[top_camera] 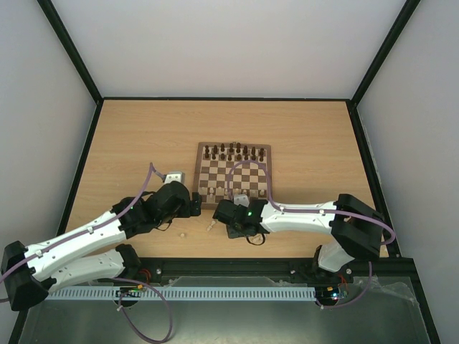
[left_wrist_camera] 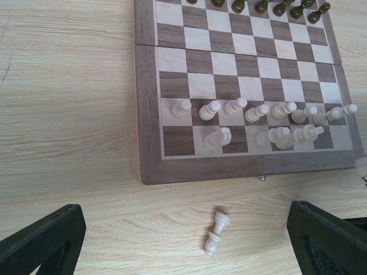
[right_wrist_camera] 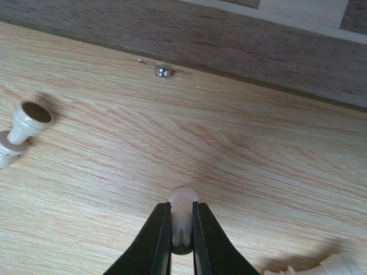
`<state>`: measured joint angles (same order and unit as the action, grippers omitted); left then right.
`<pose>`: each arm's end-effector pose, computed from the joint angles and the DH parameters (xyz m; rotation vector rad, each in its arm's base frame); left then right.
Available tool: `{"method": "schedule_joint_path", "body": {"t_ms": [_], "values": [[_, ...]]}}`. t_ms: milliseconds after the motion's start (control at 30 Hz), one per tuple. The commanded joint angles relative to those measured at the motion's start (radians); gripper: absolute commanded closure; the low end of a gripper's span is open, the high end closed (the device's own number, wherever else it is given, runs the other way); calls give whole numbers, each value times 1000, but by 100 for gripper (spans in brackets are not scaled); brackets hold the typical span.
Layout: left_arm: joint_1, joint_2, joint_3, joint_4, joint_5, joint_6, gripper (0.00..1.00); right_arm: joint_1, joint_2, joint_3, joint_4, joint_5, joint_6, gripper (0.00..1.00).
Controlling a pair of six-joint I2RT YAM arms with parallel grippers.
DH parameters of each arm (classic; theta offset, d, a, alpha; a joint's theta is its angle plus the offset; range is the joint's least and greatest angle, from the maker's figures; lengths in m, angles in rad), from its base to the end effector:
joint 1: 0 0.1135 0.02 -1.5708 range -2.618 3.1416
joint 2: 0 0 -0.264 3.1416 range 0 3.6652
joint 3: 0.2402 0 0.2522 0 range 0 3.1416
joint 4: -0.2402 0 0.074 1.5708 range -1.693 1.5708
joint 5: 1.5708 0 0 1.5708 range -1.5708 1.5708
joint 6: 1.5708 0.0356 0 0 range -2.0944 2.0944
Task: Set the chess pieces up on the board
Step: Pick up the chess piece at the center of the board, then place the chess piece on the chessboard.
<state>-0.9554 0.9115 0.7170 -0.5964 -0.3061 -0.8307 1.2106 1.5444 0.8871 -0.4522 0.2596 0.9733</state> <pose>0.1162 -0.1458 0.2569 -0.0023 2.3778 -0.5302 0.1114 0.2699 0.1782 -0.2352 2.6660 0.3966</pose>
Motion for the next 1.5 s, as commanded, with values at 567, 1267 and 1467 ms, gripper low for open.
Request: {"method": "schedule_joint_path", "body": {"t_ms": [567,1267,1467], "values": [[-2,89,33,19,-19,27,1,-261,-139,63,-161,136,-206,92],[7,90,36,8,-27,24,1,-360,-34,93,-60,31,-323,91],[7,83,32,7,-27,21,1,-363,-20,90,-52,28,-326,90]]}}
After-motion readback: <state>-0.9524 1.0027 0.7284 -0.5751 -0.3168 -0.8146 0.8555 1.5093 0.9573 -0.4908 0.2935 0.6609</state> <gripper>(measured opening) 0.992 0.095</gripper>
